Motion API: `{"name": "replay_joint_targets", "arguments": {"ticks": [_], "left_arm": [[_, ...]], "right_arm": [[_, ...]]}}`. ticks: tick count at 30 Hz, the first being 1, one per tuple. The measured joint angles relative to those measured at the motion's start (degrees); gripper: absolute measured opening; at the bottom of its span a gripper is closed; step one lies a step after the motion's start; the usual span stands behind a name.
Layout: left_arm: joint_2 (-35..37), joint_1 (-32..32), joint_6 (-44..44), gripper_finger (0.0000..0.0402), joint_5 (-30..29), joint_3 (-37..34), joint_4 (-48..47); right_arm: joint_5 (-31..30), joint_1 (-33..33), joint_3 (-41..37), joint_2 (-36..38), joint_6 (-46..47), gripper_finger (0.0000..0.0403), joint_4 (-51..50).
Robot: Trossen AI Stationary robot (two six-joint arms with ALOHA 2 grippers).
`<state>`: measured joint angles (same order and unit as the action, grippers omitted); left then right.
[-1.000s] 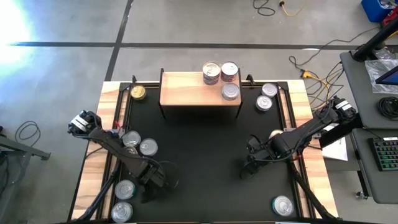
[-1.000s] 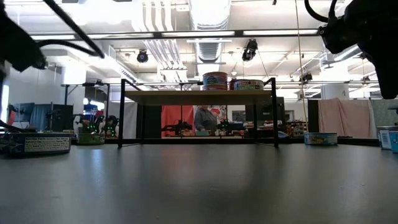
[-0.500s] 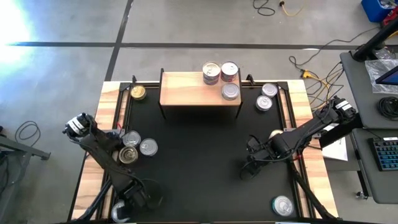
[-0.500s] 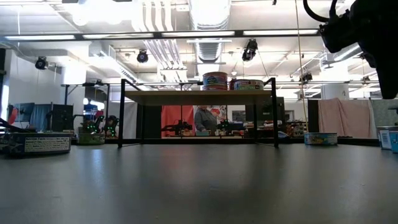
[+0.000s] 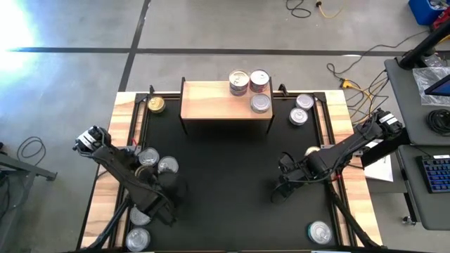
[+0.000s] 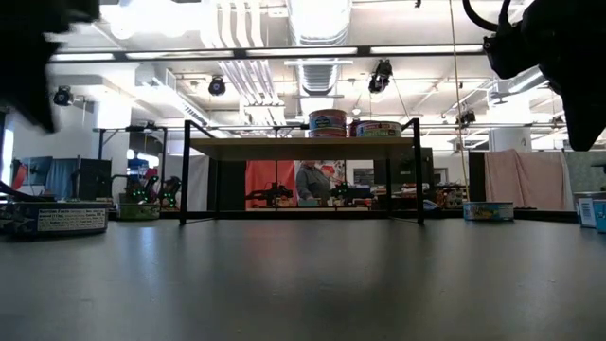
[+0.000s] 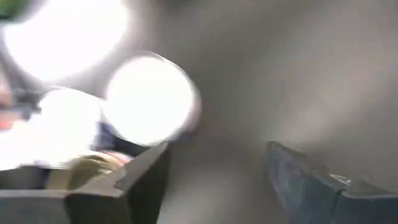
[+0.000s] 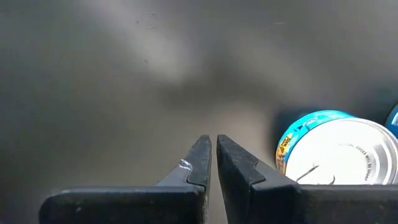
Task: Stack canned seafood by type on shelf
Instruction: Stack the white-green tuna can on top of the other green tuna can on the shelf
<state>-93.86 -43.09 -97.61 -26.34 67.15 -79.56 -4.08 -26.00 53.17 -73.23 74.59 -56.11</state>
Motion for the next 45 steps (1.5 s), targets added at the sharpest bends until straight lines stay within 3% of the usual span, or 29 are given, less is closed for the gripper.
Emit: {"name": "replay_joint_targets", "arguments": {"ticks": [3, 7, 10, 18, 23, 26, 31, 35, 40, 45], "left_arm": [[0.1, 2.6, -5.8, 0.0205, -3.0, 2.3, -11.7], [4.0, 7.1, 2.2, 0.0163, -2.3, 0.4, -7.5], [4.6, 9.1, 2.4, 0.0131, -2.1, -2.1, -10.9], [6.8, 11.6, 6.0, 0.0060, 2.0, -9.4, -8.3], [8.1, 11.6, 8.5, 0.0038, 2.0, -7.4, -7.7], [10.7, 11.5, 6.9, 0.0037, -5.3, -2.3, -7.7], [16.7, 12.5, 1.8, 0.0036, -27.2, 5.1, -10.5], [22.8, 15.7, 1.2, 0.0036, -38.6, 8.4, -10.4], [28.8, 17.4, 2.3, 0.0036, -44.8, 10.9, -8.5], [31.8, 17.4, 12.9, 0.0036, -45.2, 11.2, -3.6]], "right_arm": [[0.0, 0.0, 0.0, 0.0, 0.8, 0.0018, 0.7], [0.0, 0.0, 0.0, 0.0, -0.2, 0.0018, 3.8], [-0.2, 0.0, 0.0, 0.0, -0.9, 0.0018, 6.0], [-0.5, 0.0, 0.0, 0.0, -0.3, 0.0018, 7.2], [-0.5, 0.0, 0.0, 0.0, -1.1, 0.0018, 8.0], [-2.8, -0.2, 1.6, 0.0, -5.1, 0.0018, 9.5], [-14.1, -0.1, 6.5, 0.0, -12.6, 0.0018, 9.6], [-18.3, 0.2, 8.6, 0.0, -15.6, 0.0018, 9.1], [-18.4, 0.1, 8.4, 0.0, -13.4, 0.0018, 6.7], [-19.5, 2.8, 8.4, 0.0, 0.4, 0.0018, -3.5]]}}
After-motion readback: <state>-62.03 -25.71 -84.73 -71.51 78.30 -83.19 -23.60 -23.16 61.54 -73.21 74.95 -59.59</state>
